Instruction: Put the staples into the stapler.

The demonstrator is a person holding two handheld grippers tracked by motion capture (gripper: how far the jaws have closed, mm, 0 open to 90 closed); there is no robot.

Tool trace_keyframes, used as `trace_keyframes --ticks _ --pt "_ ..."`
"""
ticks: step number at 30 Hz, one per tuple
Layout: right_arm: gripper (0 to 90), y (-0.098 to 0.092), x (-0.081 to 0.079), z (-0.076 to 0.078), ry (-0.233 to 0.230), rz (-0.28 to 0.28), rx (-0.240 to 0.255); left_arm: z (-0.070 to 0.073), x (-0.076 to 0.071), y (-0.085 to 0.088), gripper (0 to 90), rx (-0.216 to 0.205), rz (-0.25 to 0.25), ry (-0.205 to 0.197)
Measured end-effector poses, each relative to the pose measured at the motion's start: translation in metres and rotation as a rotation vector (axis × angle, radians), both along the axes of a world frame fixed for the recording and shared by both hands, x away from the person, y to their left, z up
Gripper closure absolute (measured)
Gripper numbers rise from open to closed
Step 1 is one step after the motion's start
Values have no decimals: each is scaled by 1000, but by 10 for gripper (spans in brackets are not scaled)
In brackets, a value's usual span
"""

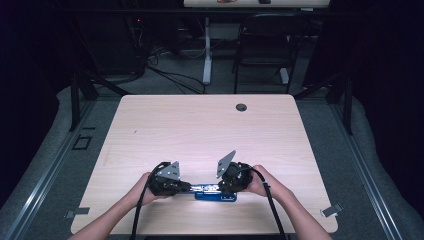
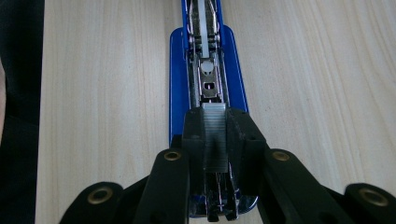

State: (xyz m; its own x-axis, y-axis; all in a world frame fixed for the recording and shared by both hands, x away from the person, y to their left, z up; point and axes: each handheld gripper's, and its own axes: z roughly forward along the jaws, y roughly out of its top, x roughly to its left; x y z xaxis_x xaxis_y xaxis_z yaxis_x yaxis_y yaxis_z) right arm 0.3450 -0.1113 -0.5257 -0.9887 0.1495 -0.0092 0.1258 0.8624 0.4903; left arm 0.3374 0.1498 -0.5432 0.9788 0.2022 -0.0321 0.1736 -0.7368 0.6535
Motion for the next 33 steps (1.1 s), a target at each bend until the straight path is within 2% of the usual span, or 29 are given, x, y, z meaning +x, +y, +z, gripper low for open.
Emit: trace_keyframes --ticks 5,12,15,33 --pt "781 2 -3 0 -21 25 -13 0 0 0 849 -1 0 1" --pt "782 1 -4 2 -42 27 -6 0 0 0 849 -1 0 1" --pt "781 2 -4 1 -58 32 -28 0 0 0 849 0 0 1" --pt "778 0 -3 1 -47 44 -19 0 0 0 848 0 0 1"
